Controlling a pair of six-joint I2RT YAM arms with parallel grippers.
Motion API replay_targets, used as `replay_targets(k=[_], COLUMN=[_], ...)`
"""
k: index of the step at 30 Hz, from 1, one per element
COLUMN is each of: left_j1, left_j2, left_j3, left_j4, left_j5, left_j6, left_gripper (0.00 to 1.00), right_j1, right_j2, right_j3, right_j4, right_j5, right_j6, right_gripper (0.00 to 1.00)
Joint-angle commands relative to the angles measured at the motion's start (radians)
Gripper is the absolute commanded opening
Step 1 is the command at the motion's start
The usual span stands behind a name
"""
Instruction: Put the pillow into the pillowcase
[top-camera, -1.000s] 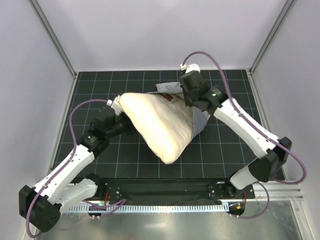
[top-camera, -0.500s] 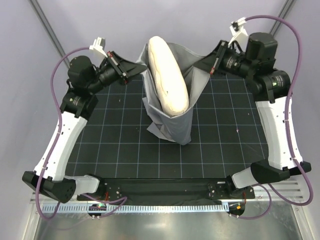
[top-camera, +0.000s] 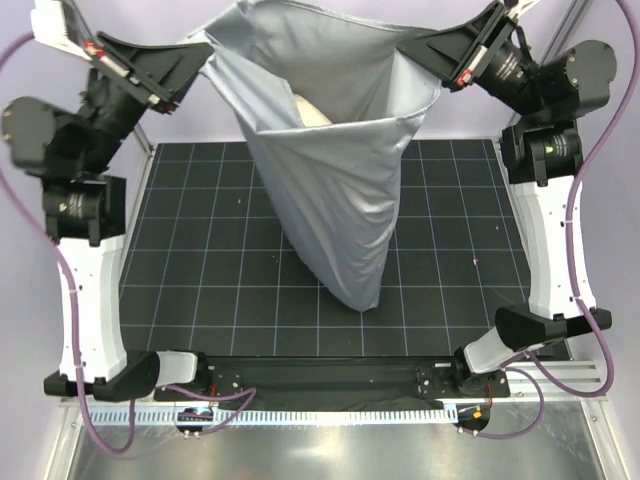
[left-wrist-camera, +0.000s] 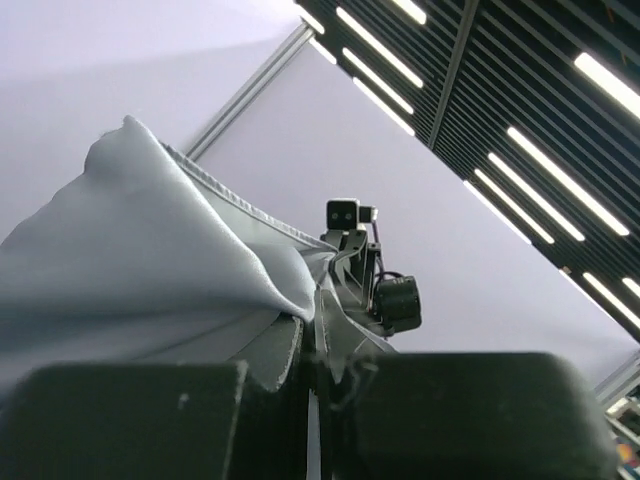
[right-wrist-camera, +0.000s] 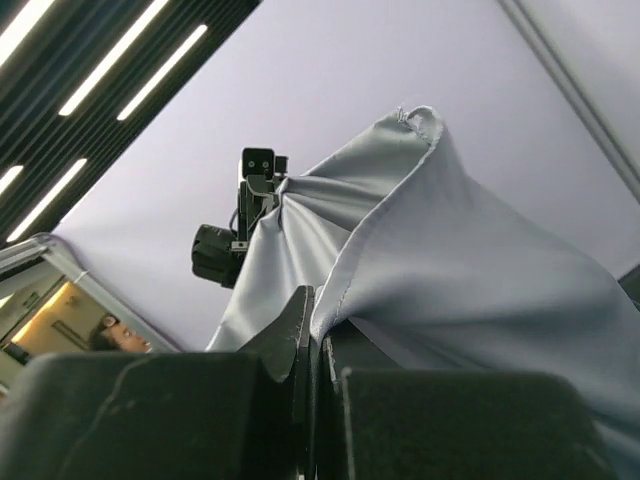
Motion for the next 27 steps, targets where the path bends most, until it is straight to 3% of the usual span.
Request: replay_targets(k=[1,8,12,18,20,24,27], left_j1=[0.018,0.017,-0.012,-0.224,-0.335,-0.422,-0.390], left_j2=[-0.064,-0.024,0.011,0.095,0.187,0.405,0.491], left_j3=[0.111,0.122,0.007,-0.017,0.063,0.319,0.318], left_j4=[0.103,0.121,0.210,0.218,0.219,0.203,0.222], left_j5=[-0.089,-0.107,-0.101,-0.206,-0.237,-0.204,-0.081], left_j6=[0.040,-0.012,-0.055,0.038,0.075,0.016,-0.099], left_gripper=[0.05,0.00,0.00,0.01,0.00,0.02,0.00], right_j1=[-0.006,-0.124,-0.286,-0.495,-0.576,-0.598,-0.529], right_j2=[-0.004,-0.056,-0.050,-0.017,0.014,0.124,0.036], right_j3=[0.122,0.062,0.065,0.083,0.145,0.440,0.316], right_j4=[0.213,0.202,0.171,0.271,0.279,0.205,0.113], right_j5=[-0.004,0.033,0.020,-0.048,-0.060,-0.094,-0.109], right_j6=[0.160,0.156,0.157,0.318,0.359,0.377,0.230], right_gripper=[0.04,0.04,0.04,0.04,0.04,0.04,0.04])
